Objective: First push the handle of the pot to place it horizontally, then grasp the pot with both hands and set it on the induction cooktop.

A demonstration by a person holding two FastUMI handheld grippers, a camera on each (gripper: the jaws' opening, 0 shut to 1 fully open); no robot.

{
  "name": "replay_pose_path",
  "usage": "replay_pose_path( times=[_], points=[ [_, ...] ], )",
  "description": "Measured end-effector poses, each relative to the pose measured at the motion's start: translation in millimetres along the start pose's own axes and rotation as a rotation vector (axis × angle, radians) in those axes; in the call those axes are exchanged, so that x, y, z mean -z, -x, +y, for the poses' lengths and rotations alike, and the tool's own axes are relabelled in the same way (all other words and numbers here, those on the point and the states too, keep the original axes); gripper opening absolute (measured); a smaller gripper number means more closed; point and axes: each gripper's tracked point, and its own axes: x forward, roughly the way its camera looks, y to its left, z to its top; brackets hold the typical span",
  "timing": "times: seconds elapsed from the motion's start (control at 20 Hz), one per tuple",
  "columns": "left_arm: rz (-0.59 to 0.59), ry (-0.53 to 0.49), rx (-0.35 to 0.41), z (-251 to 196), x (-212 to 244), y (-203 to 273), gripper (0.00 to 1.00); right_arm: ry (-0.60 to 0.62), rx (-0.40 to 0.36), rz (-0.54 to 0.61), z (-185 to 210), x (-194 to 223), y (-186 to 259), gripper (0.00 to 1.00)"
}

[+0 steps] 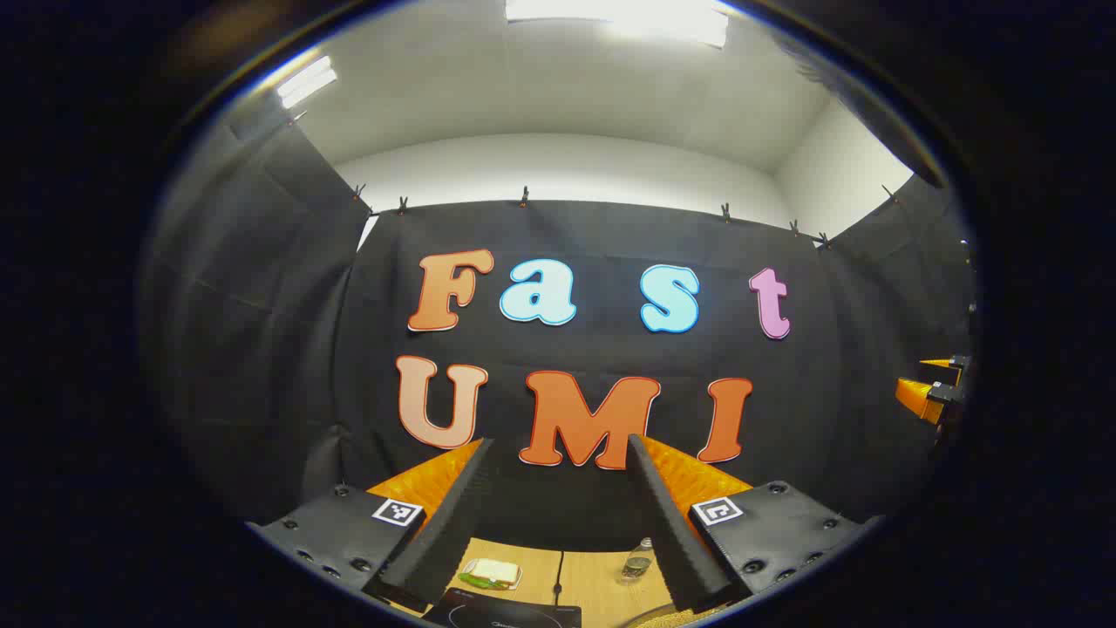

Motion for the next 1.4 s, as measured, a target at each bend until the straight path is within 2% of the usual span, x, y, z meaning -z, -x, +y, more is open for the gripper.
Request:
replay_pose_path(
  times=[0.1,0.5,0.8,1.1,1.2,1.35,1.4],
  points=[
    [0.020,-0.004,0.004,-2.4,2.4,-1.9,0.96,0.005,0.009,0.005,-8.3,2.3,4.4,0.97],
    [0.031,-0.019,0.055,-27.3,4.9,-0.7,0.97,0.002,0.064,0.032,-38.3,14.1,16.7,0.95],
    [0.048,-0.054,0.080,-38.7,11.7,4.7,0.97,-0.005,0.072,0.039,-41.3,24.5,13.1,0.95],
    [0.151,-0.048,0.202,-79.6,46.5,12.6,0.95,-0.011,0.062,0.049,-38.7,37.0,9.7,0.95],
    [0.213,-0.046,0.222,-86.9,71.1,14.0,0.81,-0.014,0.061,0.056,-39.4,42.9,9.7,0.95],
    [0.360,-0.016,0.261,-104.5,123.3,20.4,0.31,-0.006,0.064,0.071,-43.8,52.6,11.8,0.95],
    [0.430,0.002,0.280,-110.4,142.8,23.7,0.23,-0.006,0.066,0.075,-45.3,55.4,12.8,0.95]
  ],
)
